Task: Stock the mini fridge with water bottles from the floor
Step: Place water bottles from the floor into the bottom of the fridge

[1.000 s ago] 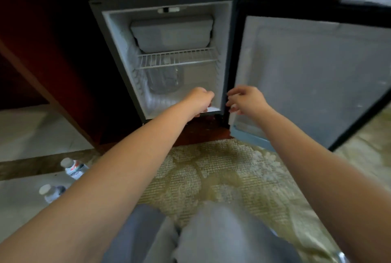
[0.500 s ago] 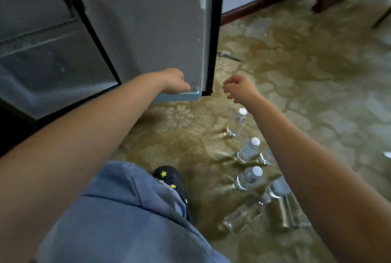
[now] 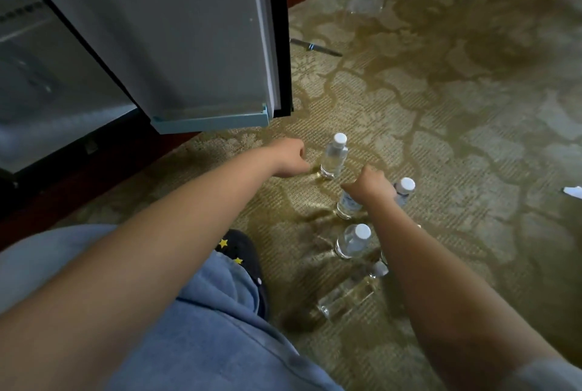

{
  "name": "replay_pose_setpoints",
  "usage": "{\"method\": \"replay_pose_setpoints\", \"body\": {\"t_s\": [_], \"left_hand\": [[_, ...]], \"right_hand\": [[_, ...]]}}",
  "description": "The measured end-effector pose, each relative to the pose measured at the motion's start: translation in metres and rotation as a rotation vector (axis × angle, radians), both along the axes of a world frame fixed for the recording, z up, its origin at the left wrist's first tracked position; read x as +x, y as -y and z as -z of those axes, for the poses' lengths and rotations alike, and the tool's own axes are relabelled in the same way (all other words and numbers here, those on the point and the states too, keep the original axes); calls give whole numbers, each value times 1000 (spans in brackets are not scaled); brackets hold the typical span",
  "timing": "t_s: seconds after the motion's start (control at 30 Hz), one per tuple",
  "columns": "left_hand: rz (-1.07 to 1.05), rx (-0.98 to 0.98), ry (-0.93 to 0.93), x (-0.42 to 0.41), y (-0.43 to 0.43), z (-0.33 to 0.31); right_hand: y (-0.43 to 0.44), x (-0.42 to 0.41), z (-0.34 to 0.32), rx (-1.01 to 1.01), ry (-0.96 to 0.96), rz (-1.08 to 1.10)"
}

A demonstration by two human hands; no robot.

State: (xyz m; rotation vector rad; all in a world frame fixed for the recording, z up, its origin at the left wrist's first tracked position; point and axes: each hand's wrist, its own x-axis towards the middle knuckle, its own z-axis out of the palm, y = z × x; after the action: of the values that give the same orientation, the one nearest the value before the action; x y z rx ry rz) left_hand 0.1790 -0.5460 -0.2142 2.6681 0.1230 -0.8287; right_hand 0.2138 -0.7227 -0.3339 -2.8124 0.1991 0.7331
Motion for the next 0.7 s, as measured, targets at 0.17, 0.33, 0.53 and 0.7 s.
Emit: {"method": "replay_pose_setpoints", "body": {"t_s": [0.17,0.33,0.53,0.7], "left_hand": [[-54,-32,-28,-9,-7,15],[-79,-53,-28,-3,-17,10],[-164,-168,46,4,-23,0],[-205,-298,71,0,-25,0]], "right_hand": [[-5,1,17,-46,-4,-89],[-1,10,14,-4,43,-105],[-10,29,-42,461,152,-54],[-30,30,-104,814,255,-36]]}}
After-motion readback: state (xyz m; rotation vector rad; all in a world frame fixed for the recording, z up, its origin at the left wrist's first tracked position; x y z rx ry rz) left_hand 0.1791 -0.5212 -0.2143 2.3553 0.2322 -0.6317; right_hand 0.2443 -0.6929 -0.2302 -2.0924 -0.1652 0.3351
